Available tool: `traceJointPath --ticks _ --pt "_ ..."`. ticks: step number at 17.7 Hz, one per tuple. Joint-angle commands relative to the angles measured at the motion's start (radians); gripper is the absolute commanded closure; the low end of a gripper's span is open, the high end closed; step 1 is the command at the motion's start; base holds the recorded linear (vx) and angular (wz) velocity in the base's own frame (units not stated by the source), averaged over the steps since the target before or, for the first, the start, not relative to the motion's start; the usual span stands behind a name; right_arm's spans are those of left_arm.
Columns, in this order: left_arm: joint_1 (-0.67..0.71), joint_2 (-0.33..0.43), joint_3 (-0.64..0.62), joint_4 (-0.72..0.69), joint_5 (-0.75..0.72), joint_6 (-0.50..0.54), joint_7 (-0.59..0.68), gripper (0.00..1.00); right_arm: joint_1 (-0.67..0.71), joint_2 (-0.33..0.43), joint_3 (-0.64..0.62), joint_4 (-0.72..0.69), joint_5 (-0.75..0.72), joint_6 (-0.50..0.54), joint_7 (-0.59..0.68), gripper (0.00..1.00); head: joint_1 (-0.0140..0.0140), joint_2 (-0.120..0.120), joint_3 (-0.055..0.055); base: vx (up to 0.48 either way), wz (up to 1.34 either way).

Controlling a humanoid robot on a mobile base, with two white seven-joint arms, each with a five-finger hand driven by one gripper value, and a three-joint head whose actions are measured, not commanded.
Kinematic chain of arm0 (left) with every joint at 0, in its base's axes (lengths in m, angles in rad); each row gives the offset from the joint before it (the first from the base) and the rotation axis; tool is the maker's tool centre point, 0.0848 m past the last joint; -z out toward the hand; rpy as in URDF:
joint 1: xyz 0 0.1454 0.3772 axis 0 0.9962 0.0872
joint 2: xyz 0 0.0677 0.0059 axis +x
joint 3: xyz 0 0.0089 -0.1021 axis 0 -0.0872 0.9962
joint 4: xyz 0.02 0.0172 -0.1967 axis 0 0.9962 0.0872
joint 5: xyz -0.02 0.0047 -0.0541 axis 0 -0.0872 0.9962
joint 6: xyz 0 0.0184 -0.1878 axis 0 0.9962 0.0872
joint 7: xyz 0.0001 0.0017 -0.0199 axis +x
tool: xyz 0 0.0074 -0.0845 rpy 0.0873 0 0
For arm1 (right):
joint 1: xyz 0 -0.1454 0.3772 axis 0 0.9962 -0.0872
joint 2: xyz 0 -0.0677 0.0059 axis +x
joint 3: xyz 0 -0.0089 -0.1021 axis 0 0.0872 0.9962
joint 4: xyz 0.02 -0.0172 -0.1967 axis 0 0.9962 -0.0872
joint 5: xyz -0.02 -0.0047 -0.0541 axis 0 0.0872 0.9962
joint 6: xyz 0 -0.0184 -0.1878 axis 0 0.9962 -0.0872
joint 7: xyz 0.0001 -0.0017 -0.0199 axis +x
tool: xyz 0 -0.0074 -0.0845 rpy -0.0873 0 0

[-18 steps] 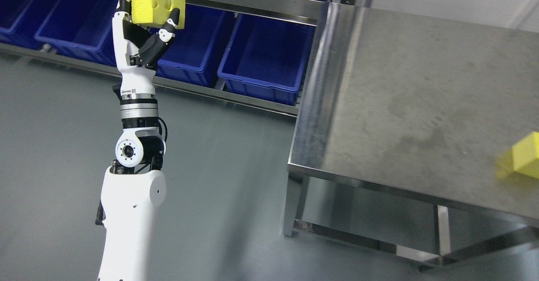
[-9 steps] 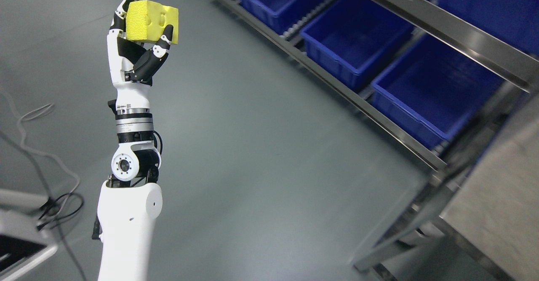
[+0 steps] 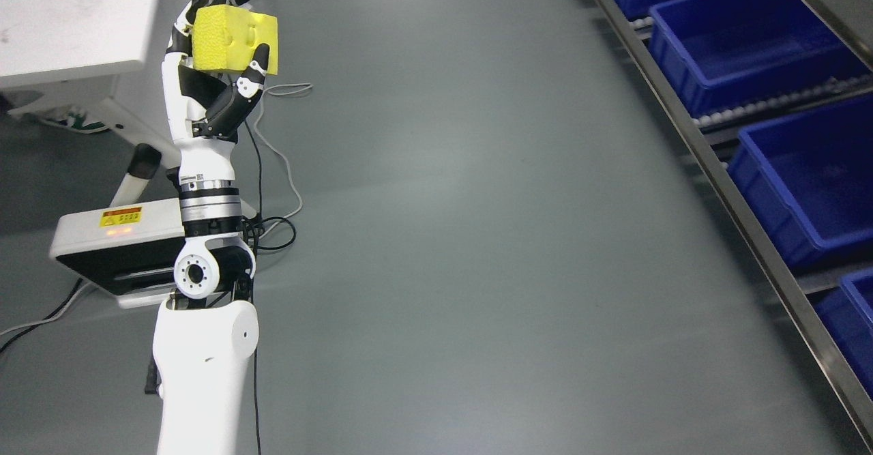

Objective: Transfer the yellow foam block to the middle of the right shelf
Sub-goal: 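Hold the cube raised in the left hand while turning toward the shelves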

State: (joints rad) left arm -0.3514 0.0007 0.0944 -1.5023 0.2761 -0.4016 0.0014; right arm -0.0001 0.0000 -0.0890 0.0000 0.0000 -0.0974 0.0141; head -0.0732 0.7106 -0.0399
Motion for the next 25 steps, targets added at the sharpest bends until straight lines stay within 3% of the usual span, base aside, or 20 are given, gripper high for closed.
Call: traceJointPath --ticks 1,25 --pt "0.006 0.017 0.027 -0.013 0.000 -0.019 0.000 0.67 -0.001 -0.017 0.000 -0.017 0.000 0.001 0.004 0.00 0.0000 0.000 0.000 0.173 0.76" --pt "0.002 0.017 0.018 -0.022 0.000 -0.023 -0.001 0.67 -0.001 -0.017 0.000 -0.017 0.000 0.001 0.004 0.00 0.0000 0.000 0.000 0.243 0.02"
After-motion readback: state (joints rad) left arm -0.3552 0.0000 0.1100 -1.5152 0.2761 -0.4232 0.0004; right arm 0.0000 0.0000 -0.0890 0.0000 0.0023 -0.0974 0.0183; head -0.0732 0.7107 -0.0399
